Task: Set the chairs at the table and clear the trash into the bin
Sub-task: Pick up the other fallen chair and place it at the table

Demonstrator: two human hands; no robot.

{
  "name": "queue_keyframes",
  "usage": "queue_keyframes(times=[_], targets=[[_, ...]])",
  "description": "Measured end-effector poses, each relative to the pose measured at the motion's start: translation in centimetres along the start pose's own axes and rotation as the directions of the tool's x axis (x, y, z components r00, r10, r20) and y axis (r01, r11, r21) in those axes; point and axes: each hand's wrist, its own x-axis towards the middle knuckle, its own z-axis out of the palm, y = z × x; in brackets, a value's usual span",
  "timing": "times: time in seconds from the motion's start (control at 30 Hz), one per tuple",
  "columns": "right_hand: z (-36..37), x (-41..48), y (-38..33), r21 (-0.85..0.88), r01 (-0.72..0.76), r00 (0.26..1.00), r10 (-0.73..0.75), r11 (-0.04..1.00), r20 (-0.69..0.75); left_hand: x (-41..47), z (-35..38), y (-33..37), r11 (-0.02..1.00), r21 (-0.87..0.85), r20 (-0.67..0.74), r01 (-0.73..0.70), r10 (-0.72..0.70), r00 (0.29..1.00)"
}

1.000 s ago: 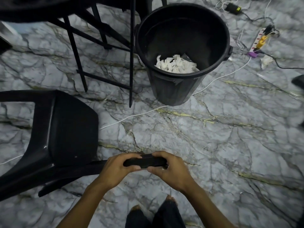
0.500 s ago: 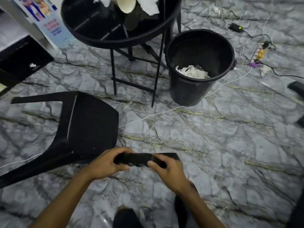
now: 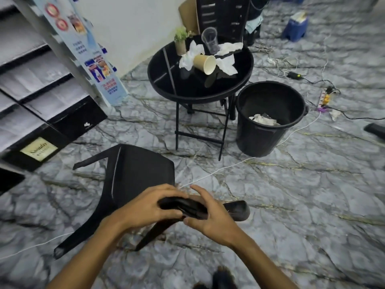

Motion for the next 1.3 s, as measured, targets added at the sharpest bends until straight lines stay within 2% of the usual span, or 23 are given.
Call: queue_keyframes(times=[0.2, 0.33, 0.47, 0.63, 0.77, 0.97, 1.3], targets=[[2.7, -0.4, -0.9, -0.080, 0.028, 0.999, -0.026, 0.996, 0.026, -6.7, -3.9, -2.4, 0.989, -0.115, -0.153, 0.088, -0.105, 0.983], [4.8, -0.1, -1.8, -0.113, 0.068, 0.997, -0.062, 0.991, 0.053, -10.4, -6.2, -4.1, 0.985, -0.097, -0.217, 0.139, -0.158, 0.963], [6.9, 0.7, -1.8, -0.253, 0.069, 0.995, -0.048, 0.965, 0.087, -14.4, -9.1, -6.2, 0.977, -0.072, -0.248, 0.199, -0.210, 0.946], [10.6, 3.2, -2.5, -0.319, 0.033, 0.999, -0.023, 0.947, 0.036, -20.8, -12.8, -11.6, 0.970, -0.055, -0.307, 0.239, -0.244, 0.920], [15.4, 5.7, -4.9, -0.358, 0.054, 0.996, -0.078, 0.932, -0.051, -26.6, -15.7, -17.5, 0.961, -0.036, -0.368, 0.275, -0.269, 0.890], [23.5, 8.3, -10.1, -0.431, 0.094, 0.995, -0.097, 0.898, 0.014, -33.3, -19.0, -23.8, 0.958, -0.074, -0.413, 0.277, -0.283, 0.866], [30.8, 11.6, -14.0, -0.546, 0.120, 0.993, -0.106, 0.829, 0.057, -37.9, -21.1, -30.3, 0.955, -0.176, -0.512, 0.240, -0.297, 0.806]])
